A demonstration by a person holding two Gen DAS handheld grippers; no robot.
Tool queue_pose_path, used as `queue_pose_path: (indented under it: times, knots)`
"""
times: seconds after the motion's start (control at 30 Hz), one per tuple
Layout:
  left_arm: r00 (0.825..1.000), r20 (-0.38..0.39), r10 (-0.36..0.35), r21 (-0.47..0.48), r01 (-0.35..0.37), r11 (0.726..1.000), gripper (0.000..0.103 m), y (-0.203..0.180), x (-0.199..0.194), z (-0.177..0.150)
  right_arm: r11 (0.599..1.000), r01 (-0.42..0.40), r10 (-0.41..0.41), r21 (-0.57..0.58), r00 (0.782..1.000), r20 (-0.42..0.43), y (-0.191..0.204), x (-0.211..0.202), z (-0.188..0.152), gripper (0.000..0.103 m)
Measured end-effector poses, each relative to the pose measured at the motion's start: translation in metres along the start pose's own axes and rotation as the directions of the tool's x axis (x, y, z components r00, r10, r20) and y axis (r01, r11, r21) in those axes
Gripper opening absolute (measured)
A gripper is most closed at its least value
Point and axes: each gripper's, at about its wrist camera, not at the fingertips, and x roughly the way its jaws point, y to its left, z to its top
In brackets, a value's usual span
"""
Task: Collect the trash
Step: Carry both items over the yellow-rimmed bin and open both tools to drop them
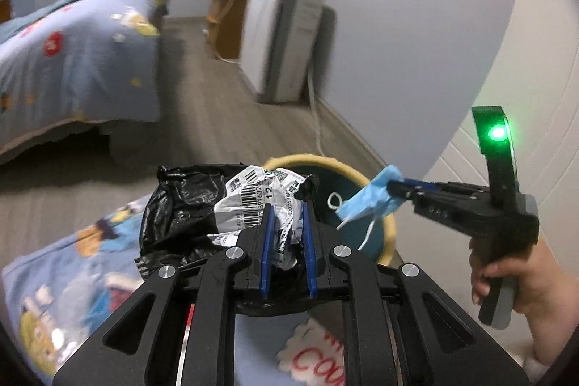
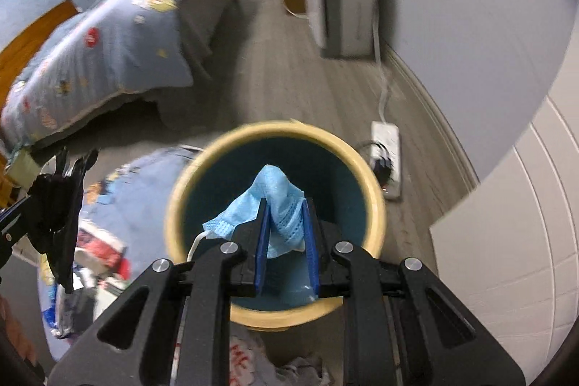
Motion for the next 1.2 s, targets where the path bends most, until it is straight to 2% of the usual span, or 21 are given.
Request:
queue_pose_path:
  times: [0.2,0.33,0.43,0.5,0.57,0.6,0.67,0.73,0.77,0.8,0.87,1.03,1.13,1.2]
  knots:
    - [0.997,-0.067,-0.041,0.027,0.043,0.999,0.016,-0.012,0.065,-0.004,0.999,0.037,-0.035,0.031,0.998,-0.046,-0.017,0.020,-0.007,0.018]
    - [0.996,-0.074,-0.059,0.068,0.064,0.996,0.017,-0.016,0.085,-0.006,0.997,0.020,-0.015,0.079,0.998,-0.057,-0.023,0.024,-0.005,0.019]
    - [0.996,-0.059,-0.071,0.083,0.076,0.994,0.032,-0.019,0.083,-0.010,0.995,0.018,-0.012,0.099,0.998,-0.057,-0.023,0.027,-0.002,0.021]
    - [0.996,-0.052,-0.074,0.080,0.078,0.994,0.042,-0.016,0.081,-0.012,0.994,0.007,0.000,0.113,0.998,-0.059,-0.023,0.027,-0.002,0.026]
    - [0.997,-0.039,-0.066,0.073,0.068,0.995,0.049,-0.010,0.074,-0.013,0.992,-0.001,0.009,0.123,0.998,-0.059,-0.022,0.029,-0.001,0.031]
    - [0.997,-0.034,-0.063,0.066,0.065,0.996,0.054,-0.008,0.071,-0.015,0.992,-0.002,0.009,0.124,0.998,-0.058,-0.020,0.028,0.000,0.034]
    - [0.998,-0.023,-0.055,0.048,0.056,0.997,0.058,-0.001,0.059,-0.015,0.993,-0.006,0.012,0.116,0.999,-0.050,-0.016,0.027,0.001,0.056]
    - [0.999,-0.019,-0.039,0.035,0.040,0.999,0.064,0.007,0.049,-0.015,0.994,-0.004,0.008,0.111,0.999,-0.037,-0.011,0.024,0.002,0.066]
    - [1.000,-0.011,-0.023,0.028,0.023,0.999,0.073,0.012,0.040,-0.016,0.994,-0.004,0.007,0.112,1.000,-0.026,-0.010,0.021,0.003,0.068]
    - [1.000,0.000,-0.015,0.022,0.015,1.000,0.077,0.016,0.032,-0.016,0.993,-0.005,0.008,0.115,1.000,-0.022,-0.007,0.019,0.005,0.069]
    - [1.000,0.013,0.002,0.013,-0.002,1.000,0.079,0.023,0.017,-0.016,0.992,-0.016,0.017,0.124,1.000,-0.010,-0.002,0.013,0.007,0.081]
    - [0.996,0.049,0.077,-0.017,-0.076,0.997,0.082,0.042,-0.045,-0.021,0.994,-0.026,0.023,0.105,0.999,0.033,0.022,-0.010,0.014,0.092]
    - [0.988,0.072,0.134,-0.024,-0.133,0.991,0.083,0.052,-0.091,-0.026,0.995,-0.059,0.053,0.082,0.996,0.077,0.051,-0.031,0.017,0.094]
    - [0.980,0.095,0.175,-0.033,-0.173,0.984,0.093,0.058,-0.125,-0.032,0.996,-0.078,0.074,0.040,0.993,0.090,0.076,-0.042,0.017,0.095]
